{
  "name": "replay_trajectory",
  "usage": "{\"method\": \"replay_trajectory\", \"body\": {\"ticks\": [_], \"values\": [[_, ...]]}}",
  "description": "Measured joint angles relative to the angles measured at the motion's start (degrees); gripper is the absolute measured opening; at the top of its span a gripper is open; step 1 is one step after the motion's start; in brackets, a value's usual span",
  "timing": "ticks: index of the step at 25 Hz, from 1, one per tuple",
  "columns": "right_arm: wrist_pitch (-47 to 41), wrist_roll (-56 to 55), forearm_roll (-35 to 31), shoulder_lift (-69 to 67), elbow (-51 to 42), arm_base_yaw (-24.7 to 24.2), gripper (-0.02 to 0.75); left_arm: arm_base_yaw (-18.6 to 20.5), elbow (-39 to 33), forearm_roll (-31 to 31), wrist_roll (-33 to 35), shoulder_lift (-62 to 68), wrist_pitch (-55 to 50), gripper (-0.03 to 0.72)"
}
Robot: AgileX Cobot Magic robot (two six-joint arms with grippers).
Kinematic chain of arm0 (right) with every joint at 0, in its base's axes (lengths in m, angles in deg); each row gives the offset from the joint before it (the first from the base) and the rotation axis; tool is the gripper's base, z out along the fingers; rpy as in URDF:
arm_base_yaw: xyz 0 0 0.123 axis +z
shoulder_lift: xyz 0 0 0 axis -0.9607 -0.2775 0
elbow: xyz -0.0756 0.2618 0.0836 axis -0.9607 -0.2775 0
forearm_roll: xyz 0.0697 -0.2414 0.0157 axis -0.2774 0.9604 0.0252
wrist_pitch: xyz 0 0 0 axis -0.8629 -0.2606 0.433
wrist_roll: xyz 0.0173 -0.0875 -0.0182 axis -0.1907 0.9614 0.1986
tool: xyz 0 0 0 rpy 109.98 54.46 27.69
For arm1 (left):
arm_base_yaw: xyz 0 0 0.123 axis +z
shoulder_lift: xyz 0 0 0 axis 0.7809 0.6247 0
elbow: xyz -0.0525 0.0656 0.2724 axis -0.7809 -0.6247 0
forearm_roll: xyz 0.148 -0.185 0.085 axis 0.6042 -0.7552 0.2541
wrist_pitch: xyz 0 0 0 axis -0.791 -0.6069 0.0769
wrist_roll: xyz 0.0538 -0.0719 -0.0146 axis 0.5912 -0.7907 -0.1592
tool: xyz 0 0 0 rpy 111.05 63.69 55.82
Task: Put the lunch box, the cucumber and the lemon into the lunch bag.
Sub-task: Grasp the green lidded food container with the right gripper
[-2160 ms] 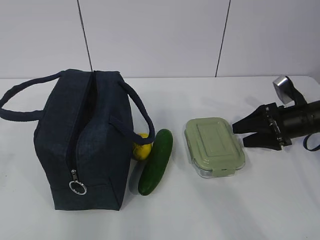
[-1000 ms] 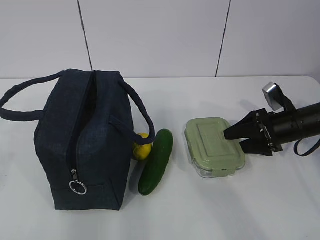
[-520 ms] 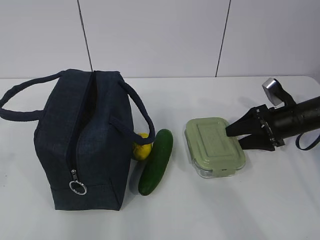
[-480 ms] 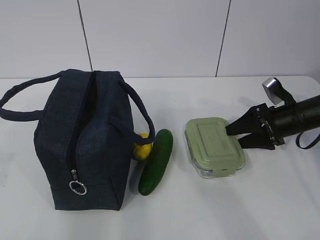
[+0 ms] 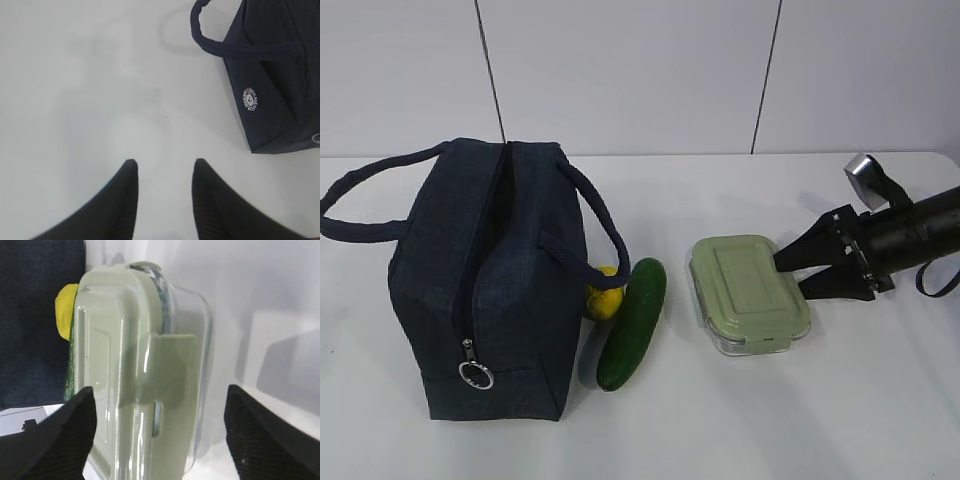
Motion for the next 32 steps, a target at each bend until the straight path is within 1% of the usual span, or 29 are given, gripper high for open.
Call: {"method": "replay_trajectory", "body": {"ticks": [5, 12, 19, 32], "values": [[0.00, -1.30, 1.17, 0.00, 0.00, 0.00, 0.579, 0.00, 0.00, 0.00, 0.00, 0.00, 0.00, 0.264], [0.00, -1.62, -0.01, 0.00, 0.00, 0.00, 0.579, 0.00, 0.00, 0.00, 0.00, 0.00, 0.00, 0.264], [0.00, -0.93, -0.24, 0.00, 0.28, 2.08, 0.579, 0.00, 0.00, 0.00, 0.00, 0.00, 0.00, 0.264], [0.00, -0.57, -0.27, 0.00, 0.76, 2.43, 0.579, 0.00, 0.00, 0.00, 0.00, 0.00, 0.00, 0.264]]}}
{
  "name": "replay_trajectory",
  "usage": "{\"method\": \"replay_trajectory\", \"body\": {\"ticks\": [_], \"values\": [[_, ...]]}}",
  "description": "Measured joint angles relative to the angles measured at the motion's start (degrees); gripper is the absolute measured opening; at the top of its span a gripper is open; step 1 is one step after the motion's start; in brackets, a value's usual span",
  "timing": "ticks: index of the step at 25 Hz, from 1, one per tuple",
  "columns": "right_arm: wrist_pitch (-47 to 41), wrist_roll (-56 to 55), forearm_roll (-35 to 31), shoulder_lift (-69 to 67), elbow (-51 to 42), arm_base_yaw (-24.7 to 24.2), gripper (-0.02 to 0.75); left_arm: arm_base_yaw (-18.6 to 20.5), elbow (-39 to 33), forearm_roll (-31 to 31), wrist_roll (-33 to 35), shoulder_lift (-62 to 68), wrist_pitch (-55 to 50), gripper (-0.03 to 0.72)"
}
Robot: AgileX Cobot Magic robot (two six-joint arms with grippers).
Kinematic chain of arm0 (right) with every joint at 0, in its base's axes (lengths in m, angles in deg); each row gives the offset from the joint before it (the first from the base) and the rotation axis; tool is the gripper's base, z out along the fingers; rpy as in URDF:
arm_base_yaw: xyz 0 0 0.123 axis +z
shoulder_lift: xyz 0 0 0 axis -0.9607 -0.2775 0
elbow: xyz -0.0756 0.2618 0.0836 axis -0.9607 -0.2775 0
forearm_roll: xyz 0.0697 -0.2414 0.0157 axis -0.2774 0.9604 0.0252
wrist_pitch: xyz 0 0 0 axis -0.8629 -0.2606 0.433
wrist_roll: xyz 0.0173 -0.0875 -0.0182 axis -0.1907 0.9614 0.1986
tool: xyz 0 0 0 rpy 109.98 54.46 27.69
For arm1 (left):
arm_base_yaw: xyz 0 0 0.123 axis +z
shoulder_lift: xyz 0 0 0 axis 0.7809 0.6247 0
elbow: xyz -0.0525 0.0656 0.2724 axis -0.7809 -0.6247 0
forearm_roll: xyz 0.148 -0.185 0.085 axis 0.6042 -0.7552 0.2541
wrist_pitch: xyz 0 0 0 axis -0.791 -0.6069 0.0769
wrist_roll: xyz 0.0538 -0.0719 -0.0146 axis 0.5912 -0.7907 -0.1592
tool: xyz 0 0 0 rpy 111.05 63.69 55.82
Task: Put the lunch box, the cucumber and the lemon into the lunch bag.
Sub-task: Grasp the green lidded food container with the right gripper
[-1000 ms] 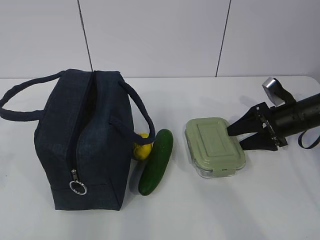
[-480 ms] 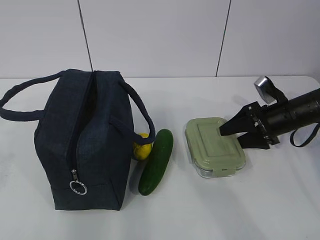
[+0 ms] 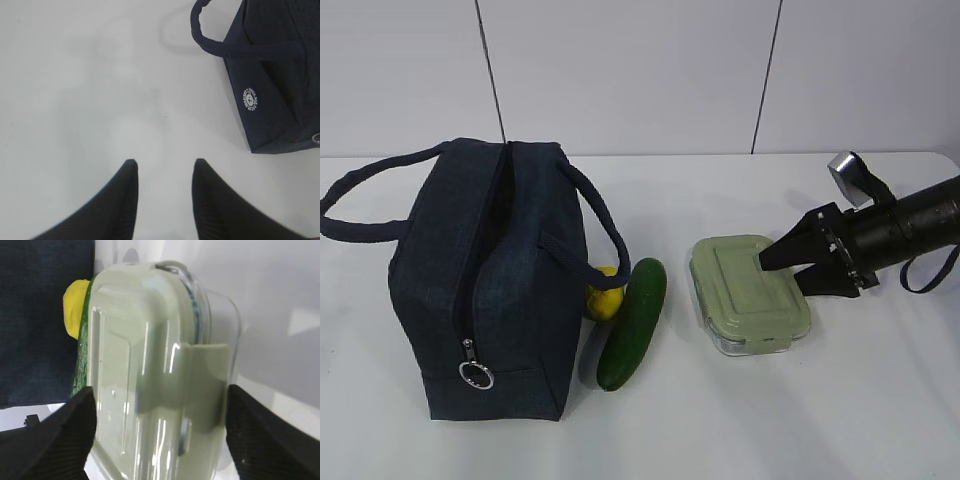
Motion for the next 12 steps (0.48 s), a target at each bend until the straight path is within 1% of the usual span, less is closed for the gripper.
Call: {"method": "replay_trajectory", "body": {"ticks": [12], "values": [[0.00, 0.00, -0.82, -1.35, 0.12, 0.10, 0.579, 0.00, 0.00, 0.00, 0.00, 0.00, 0.00, 0.264]]}}
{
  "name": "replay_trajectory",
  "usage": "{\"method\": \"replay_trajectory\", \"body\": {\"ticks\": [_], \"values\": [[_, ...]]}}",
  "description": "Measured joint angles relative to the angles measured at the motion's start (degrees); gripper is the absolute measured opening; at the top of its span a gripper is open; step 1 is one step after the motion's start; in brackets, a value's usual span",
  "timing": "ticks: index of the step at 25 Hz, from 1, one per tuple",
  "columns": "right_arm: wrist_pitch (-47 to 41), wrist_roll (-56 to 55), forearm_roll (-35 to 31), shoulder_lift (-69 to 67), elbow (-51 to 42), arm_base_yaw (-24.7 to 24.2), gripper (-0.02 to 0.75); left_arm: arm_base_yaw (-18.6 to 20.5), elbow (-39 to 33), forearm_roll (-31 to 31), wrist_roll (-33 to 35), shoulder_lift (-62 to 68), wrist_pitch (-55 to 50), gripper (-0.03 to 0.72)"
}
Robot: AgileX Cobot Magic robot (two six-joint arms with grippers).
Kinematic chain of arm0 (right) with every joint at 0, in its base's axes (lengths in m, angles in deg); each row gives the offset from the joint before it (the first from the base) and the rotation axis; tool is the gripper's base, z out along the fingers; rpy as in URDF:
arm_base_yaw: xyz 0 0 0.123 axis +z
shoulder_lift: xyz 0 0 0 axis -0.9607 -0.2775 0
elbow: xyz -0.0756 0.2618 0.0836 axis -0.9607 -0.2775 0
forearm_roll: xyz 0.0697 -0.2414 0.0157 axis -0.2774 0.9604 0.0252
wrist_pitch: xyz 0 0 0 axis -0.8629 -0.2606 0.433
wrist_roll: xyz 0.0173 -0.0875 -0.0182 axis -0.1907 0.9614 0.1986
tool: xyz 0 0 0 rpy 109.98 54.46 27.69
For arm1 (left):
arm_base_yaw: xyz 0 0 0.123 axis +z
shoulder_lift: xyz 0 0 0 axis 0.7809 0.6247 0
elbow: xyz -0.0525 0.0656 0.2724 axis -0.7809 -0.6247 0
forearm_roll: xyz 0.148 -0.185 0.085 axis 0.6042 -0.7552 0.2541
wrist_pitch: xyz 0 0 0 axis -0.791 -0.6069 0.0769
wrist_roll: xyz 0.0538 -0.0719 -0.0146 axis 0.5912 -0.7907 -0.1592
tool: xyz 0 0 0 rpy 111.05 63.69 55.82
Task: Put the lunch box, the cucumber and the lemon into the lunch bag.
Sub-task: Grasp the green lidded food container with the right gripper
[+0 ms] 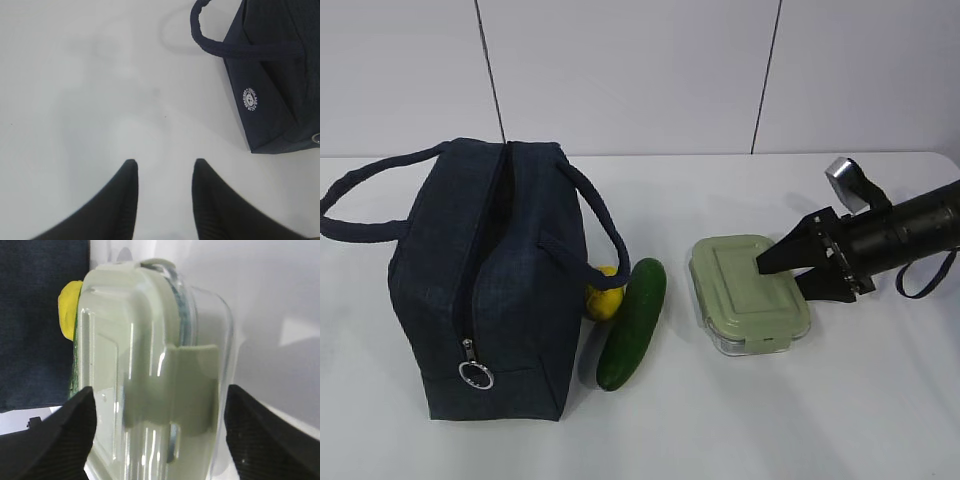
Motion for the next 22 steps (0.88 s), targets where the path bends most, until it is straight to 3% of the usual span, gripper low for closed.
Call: {"method": "replay_trajectory", "body": {"ticks": [22], "values": [[0.00, 0.00, 0.51, -0.09, 0.00, 0.74, 0.577, 0.00, 0.00, 0.00, 0.00, 0.00, 0.00, 0.264]]}}
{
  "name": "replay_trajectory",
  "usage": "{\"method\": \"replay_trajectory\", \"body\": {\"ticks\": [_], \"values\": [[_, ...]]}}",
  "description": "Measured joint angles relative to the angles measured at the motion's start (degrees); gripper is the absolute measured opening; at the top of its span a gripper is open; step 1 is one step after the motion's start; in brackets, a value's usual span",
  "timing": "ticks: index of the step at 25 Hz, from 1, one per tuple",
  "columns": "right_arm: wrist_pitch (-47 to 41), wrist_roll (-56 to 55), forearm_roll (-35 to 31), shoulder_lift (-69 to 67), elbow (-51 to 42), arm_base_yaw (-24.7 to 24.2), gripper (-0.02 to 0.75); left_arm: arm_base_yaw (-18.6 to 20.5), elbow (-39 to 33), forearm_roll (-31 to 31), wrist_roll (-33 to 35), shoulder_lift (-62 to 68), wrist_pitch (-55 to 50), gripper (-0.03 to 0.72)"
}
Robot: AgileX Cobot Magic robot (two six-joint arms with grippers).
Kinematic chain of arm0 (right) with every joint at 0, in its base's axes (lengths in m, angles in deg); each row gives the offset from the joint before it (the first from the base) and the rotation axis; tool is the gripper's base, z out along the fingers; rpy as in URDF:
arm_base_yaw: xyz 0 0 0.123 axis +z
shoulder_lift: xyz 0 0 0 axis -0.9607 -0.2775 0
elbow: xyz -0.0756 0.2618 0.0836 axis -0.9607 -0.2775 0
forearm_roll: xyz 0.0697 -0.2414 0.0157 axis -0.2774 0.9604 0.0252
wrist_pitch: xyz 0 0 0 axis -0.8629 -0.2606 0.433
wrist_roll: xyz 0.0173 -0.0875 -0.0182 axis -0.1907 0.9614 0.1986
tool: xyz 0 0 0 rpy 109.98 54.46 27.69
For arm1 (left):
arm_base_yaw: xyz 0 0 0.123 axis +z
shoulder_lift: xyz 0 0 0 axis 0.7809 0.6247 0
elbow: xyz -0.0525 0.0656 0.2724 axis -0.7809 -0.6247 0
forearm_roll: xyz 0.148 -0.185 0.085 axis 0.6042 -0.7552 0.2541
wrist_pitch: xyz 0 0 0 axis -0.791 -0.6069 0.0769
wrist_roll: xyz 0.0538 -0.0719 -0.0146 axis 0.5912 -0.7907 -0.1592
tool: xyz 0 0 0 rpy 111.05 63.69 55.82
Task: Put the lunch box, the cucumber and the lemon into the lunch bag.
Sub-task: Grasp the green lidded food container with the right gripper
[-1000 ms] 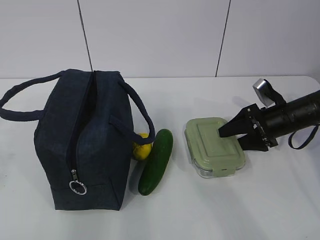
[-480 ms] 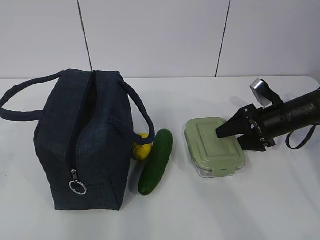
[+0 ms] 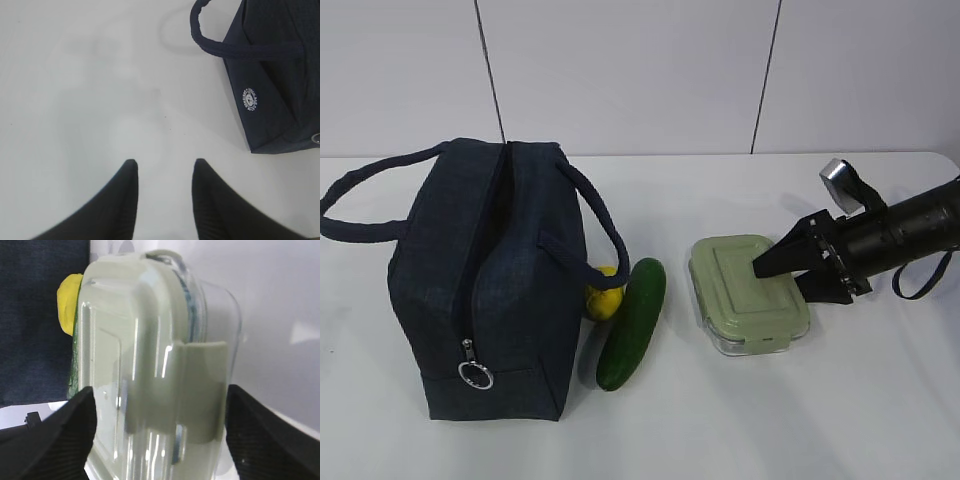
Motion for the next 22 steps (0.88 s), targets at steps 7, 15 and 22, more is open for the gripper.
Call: {"method": "replay_trajectory", "body": {"ticks": [7, 15, 22], "values": [[0.00, 0.00, 0.34, 0.00, 0.00, 0.00, 0.577, 0.00, 0.00, 0.00, 0.00, 0.00, 0.00, 0.264], [0.00, 0.00, 0.47, 0.00, 0.00, 0.00, 0.577, 0.00, 0.00, 0.00, 0.00, 0.00, 0.00, 0.264], [0.00, 0.00, 0.73, 0.00, 0.00, 0.00, 0.490, 0.00, 0.00, 0.00, 0.00, 0.00, 0.00, 0.264]]}}
